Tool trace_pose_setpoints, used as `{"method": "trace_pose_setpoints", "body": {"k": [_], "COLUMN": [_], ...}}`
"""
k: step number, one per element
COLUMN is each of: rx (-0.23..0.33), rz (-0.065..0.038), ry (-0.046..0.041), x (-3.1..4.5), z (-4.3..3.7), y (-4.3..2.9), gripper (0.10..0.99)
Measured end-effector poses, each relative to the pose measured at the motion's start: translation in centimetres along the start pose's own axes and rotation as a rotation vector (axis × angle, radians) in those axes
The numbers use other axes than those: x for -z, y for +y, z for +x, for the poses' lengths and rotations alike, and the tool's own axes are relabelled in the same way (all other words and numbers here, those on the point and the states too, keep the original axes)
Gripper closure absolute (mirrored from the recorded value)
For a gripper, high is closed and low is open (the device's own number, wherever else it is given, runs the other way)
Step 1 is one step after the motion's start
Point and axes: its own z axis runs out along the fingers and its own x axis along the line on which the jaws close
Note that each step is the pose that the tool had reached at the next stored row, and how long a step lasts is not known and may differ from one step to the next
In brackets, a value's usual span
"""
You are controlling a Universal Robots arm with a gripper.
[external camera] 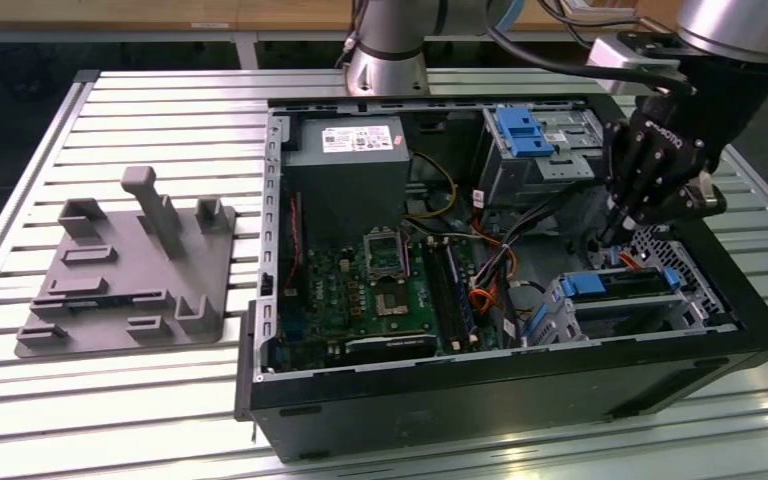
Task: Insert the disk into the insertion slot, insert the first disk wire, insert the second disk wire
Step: 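Insert the second disk wire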
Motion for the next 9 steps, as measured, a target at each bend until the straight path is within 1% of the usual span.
{"method": "trace_pose_setpoints", "body": {"k": [3, 6, 9], "rx": [0.000, 0.001, 0.000], "rz": [-0.002, -0.004, -0.006], "ry": [-0.0018, -0.0021, -0.0025], "x": [0.20, 0.45, 0.45], "z": [0.39, 0.87, 1.39], "y": [-0.16, -0.18, -0.19], "gripper": [0.945, 0.945, 0.945]}}
